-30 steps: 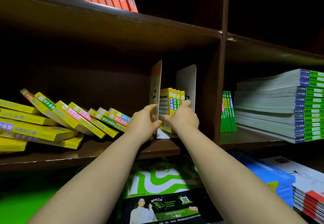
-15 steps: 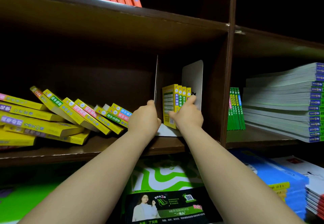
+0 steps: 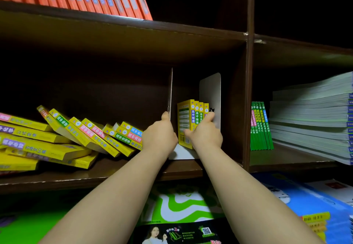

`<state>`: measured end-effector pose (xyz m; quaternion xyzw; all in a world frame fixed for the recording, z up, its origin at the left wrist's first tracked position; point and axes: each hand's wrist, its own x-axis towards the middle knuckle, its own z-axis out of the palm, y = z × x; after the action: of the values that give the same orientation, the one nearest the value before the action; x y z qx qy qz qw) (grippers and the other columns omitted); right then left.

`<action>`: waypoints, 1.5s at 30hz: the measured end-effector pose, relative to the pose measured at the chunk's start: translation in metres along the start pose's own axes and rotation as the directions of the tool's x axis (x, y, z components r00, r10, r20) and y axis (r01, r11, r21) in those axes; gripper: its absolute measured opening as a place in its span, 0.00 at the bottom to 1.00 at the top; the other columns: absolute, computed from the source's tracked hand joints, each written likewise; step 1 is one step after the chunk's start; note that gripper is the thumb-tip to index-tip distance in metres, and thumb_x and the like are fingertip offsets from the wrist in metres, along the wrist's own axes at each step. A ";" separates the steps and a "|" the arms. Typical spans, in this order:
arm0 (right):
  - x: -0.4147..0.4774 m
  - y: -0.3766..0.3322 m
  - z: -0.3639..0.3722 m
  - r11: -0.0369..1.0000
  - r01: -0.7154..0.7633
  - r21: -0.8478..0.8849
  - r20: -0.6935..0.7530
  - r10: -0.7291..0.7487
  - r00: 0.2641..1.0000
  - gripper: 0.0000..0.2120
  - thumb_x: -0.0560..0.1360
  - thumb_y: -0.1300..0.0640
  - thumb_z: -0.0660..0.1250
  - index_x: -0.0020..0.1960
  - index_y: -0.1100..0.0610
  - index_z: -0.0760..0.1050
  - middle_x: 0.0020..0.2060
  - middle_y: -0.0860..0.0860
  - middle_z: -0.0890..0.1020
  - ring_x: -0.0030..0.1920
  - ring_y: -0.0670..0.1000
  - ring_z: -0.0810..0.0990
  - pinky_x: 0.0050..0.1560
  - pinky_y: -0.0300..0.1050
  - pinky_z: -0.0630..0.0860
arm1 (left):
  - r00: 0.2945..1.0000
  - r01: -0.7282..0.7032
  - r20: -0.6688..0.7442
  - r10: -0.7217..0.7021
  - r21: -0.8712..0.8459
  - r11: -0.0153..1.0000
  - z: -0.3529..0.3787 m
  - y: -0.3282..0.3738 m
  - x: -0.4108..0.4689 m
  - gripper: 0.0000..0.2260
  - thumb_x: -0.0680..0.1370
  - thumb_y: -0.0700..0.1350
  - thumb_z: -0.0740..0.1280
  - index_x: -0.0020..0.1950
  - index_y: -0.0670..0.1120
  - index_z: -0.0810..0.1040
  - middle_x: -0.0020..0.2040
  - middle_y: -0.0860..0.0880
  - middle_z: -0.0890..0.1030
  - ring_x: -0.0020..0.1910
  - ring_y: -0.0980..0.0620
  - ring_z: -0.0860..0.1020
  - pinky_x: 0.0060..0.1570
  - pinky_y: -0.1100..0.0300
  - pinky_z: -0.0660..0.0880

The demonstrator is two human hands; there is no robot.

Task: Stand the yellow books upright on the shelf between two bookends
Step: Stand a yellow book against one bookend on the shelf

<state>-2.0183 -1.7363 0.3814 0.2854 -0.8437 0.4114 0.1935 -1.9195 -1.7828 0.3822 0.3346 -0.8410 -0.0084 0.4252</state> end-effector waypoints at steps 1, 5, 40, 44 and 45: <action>0.000 -0.002 0.000 1.000 -0.001 0.003 0.005 0.001 1.000 0.37 0.69 0.46 0.69 0.66 0.61 0.52 0.58 0.59 0.75 0.54 0.60 0.78 0.46 0.50 0.75 | 1.000 0.002 -0.017 -0.001 0.008 1.000 0.001 0.000 -0.001 0.25 0.74 0.39 0.59 0.71 0.43 0.57 0.53 0.39 0.79 0.51 0.38 0.77 0.40 0.54 0.67; 0.004 -0.009 0.004 0.999 0.022 -0.047 0.016 -0.021 1.000 0.42 0.70 0.48 0.69 0.71 0.62 0.46 0.64 0.60 0.67 0.56 0.58 0.78 0.43 0.47 0.73 | 0.998 0.037 -0.042 -0.035 0.026 0.999 0.002 -0.004 0.002 0.25 0.74 0.38 0.58 0.70 0.44 0.57 0.53 0.40 0.79 0.51 0.38 0.77 0.39 0.54 0.66; 0.005 -0.004 -0.018 0.339 0.422 -0.841 0.146 -0.610 0.779 0.34 0.76 0.38 0.49 0.74 0.57 0.48 0.75 0.58 0.50 0.75 0.61 0.46 0.71 0.61 0.37 | 0.972 0.003 0.210 0.104 -0.453 0.892 -0.010 -0.045 -0.008 0.22 0.73 0.46 0.65 0.66 0.50 0.67 0.35 0.56 0.76 0.29 0.58 0.76 0.36 0.64 0.71; 0.009 -0.012 -0.023 0.336 0.453 -0.826 0.189 -0.592 0.784 0.33 0.76 0.39 0.50 0.72 0.61 0.53 0.72 0.60 0.59 0.71 0.62 0.58 0.73 0.57 0.50 | 0.973 -0.017 0.198 0.117 -0.446 0.895 -0.011 -0.044 -0.009 0.22 0.73 0.46 0.65 0.66 0.49 0.67 0.34 0.56 0.75 0.29 0.59 0.75 0.37 0.61 0.71; 0.011 -0.015 -0.022 0.348 0.456 -0.819 0.188 -0.589 0.786 0.32 0.77 0.41 0.51 0.71 0.63 0.56 0.70 0.61 0.61 0.69 0.62 0.60 0.70 0.54 0.55 | 0.974 -0.021 0.194 0.119 -0.447 0.894 -0.010 -0.045 -0.009 0.22 0.73 0.46 0.65 0.66 0.49 0.67 0.34 0.56 0.75 0.30 0.59 0.75 0.39 0.61 0.71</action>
<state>-2.0147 -1.7296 0.4097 0.3826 -0.7801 -0.1046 0.4840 -1.8834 -1.8096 0.3690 0.1958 -0.8698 -0.2200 0.3958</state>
